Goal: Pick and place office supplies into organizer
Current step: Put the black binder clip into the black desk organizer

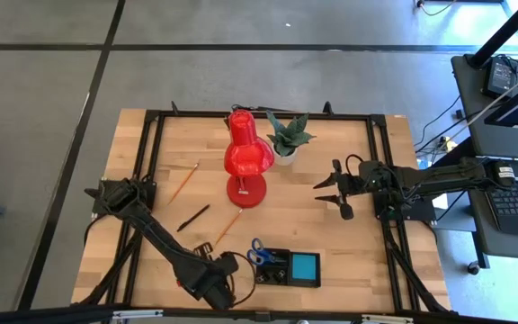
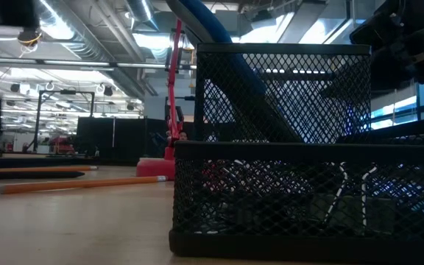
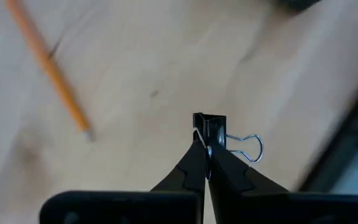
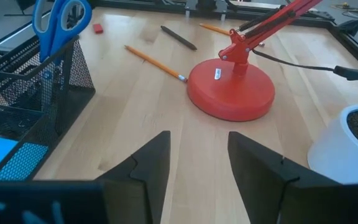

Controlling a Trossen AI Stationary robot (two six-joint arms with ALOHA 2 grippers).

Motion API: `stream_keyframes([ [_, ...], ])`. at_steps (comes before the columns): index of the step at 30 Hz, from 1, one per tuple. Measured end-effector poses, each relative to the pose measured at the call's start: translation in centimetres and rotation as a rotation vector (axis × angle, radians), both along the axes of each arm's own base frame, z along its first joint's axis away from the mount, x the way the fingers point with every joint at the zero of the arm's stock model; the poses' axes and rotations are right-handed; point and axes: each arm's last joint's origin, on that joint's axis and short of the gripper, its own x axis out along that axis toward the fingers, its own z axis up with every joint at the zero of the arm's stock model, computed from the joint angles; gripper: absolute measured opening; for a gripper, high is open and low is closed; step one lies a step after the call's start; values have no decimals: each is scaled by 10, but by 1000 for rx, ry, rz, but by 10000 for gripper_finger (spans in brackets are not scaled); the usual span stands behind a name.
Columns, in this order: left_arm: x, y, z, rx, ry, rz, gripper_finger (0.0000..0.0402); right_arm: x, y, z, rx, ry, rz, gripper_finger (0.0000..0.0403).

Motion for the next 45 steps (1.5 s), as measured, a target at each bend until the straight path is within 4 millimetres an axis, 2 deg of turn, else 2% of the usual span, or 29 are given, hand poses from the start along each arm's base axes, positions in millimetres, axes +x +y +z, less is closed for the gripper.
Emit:
stream_keyframes([
  [4,11,-13,20,-17,-162,-93,3,0,0,0,0,0,0,165],
  [9,22,-29,32,111,-424,-299,3,0,0,0,1,0,0,165],
  [14,28,-26,36,251,-516,-293,3,0,0,0,1,0,0,165],
  [17,32,-24,31,287,-520,-281,3,0,0,0,1,1,-1,165],
  [27,49,-23,9,246,-507,-267,3,0,0,-1,1,10,0,165],
  [38,69,-11,-18,185,-454,-174,3,-1,0,-1,2,15,0,165],
  [45,73,-7,-18,170,-449,-173,3,-1,0,-2,2,22,0,165],
])
